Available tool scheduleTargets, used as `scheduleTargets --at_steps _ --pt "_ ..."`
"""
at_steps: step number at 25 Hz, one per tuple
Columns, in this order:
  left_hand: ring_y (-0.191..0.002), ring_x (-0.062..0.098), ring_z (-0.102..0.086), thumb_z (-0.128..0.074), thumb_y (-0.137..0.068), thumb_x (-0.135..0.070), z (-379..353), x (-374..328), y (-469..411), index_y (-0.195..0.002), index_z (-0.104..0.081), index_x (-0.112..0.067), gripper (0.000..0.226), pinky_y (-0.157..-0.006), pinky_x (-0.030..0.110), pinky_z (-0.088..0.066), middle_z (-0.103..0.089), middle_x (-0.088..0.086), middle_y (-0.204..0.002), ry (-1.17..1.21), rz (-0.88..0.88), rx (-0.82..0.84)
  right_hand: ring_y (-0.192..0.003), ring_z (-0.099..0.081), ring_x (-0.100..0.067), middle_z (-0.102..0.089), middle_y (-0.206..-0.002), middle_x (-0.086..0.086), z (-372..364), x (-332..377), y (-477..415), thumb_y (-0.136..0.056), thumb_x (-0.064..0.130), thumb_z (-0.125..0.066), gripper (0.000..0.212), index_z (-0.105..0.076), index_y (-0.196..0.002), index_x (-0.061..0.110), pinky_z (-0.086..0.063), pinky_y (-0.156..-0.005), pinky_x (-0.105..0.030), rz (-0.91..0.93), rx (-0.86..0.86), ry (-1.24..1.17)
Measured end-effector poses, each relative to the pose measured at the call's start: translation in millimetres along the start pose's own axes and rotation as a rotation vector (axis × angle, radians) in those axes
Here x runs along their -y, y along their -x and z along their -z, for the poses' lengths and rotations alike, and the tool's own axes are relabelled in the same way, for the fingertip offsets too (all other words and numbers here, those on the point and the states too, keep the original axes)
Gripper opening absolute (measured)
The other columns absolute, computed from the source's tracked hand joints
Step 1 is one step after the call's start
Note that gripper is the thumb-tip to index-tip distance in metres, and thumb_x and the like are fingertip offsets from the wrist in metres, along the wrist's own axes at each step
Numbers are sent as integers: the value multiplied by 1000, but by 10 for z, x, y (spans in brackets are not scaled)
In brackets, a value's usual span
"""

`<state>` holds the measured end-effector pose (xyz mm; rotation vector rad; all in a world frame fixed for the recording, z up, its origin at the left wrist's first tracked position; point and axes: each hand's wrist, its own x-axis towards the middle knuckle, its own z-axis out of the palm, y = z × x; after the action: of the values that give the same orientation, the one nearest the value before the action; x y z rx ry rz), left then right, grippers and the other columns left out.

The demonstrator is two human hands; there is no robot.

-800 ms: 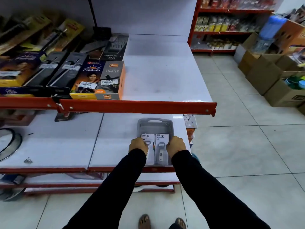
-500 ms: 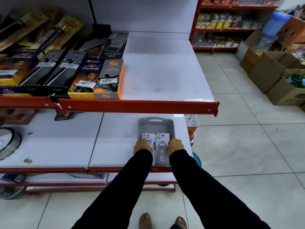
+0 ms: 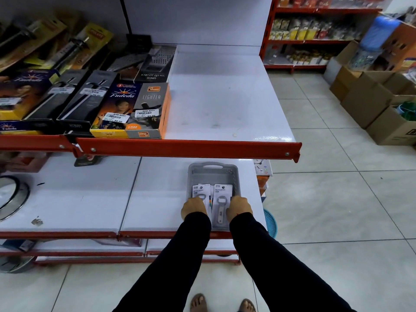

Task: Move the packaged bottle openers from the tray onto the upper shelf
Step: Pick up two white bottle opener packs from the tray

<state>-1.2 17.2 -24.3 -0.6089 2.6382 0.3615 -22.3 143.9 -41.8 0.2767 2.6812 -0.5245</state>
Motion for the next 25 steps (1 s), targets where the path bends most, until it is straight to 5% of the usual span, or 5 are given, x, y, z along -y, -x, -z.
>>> scheduleTargets --at_steps 15,20,25 --pt "-118 25 -64 -59 -97 -18 -89 15 60 -124 -63 -8 30 -93 32 -53 -65 8 -127 162 84 -10 -105 -70 -28 -74 -114 -12 58 -126 -51 -77 19 -78 32 -75 -106 7 -56 -89 -30 -97 59 -326" --pt "-116 30 -64 -63 -92 -16 -20 93 99 -121 -64 -5 31 -93 35 -53 -66 13 -125 346 203 -3 -102 -71 -29 -76 -109 -11 45 -213 -80 -76 13 -78 23 -79 -99 7 -58 -94 -37 -78 67 -406" --pt "-90 33 -74 -70 -65 -14 -127 294 -265 -91 -71 0 30 -83 37 -61 -76 15 -99 673 276 80 -85 -75 -32 -78 -96 -13 16 -360 -180 -69 9 -77 14 -81 -83 10 -63 -80 -42 -124 44 -524"
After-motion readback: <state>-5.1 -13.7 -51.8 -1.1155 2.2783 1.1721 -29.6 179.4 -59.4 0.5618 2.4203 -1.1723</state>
